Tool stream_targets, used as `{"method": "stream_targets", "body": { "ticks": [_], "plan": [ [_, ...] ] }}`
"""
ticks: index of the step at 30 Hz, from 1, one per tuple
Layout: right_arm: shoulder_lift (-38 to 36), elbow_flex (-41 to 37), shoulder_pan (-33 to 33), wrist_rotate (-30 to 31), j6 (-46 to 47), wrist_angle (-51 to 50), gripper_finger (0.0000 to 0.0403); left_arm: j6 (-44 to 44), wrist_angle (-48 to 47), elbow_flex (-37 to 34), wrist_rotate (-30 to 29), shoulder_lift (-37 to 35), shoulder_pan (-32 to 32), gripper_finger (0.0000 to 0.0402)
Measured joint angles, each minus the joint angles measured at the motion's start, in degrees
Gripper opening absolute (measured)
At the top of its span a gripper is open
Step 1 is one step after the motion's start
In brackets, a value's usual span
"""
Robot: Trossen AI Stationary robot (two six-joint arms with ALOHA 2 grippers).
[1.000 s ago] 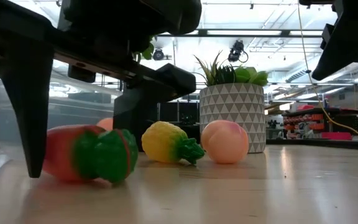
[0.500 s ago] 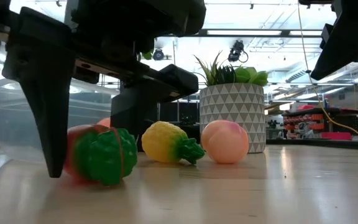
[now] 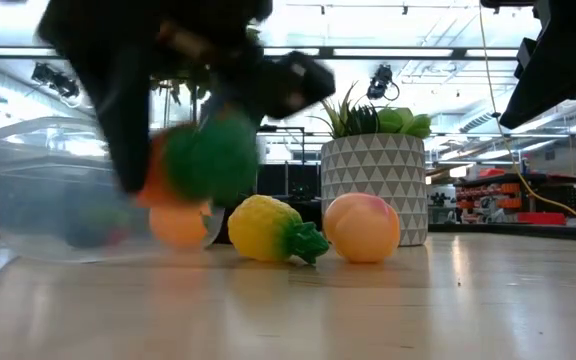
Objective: Pick and placing Produce into tupperware
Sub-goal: Put the carrot into the transparent bin
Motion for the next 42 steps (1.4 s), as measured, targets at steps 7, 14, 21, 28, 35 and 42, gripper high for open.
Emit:
{"method": "stream_targets", "body": {
  "ticks": [7,14,21,28,35,42],
  "plan": [
    [0.0,0.0,0.0,0.0,-0.1,0.0,0.0123,-1.2,-6.6,10.5,-0.1,0.0,0.9,0.0187],
    [0.0,0.0,0.0,0.0,-0.3,-0.1,0.0123,-8.2,-17.7,17.1,-3.0,0.0,4.2,0.0197],
    [0.0,0.0,0.0,0.0,-0.3,-0.2,0.0118,-20.5,-29.0,17.9,-2.2,0.0,9.4,0.0179],
    [0.0,0.0,0.0,0.0,-0.2,-0.2,0.0116,-32.8,-28.7,17.8,-1.5,0.0,10.9,0.0192],
    [0.0,0.0,0.0,0.0,-0.1,-0.2,0.0114,-36.8,-20.3,17.7,-1.7,-2.2,8.7,0.0177],
    [0.0,0.0,0.0,0.9,-0.2,-0.2,0.0114,-38.0,-2.3,17.1,-5.7,-10.4,7.2,0.0185]
  ]
}}
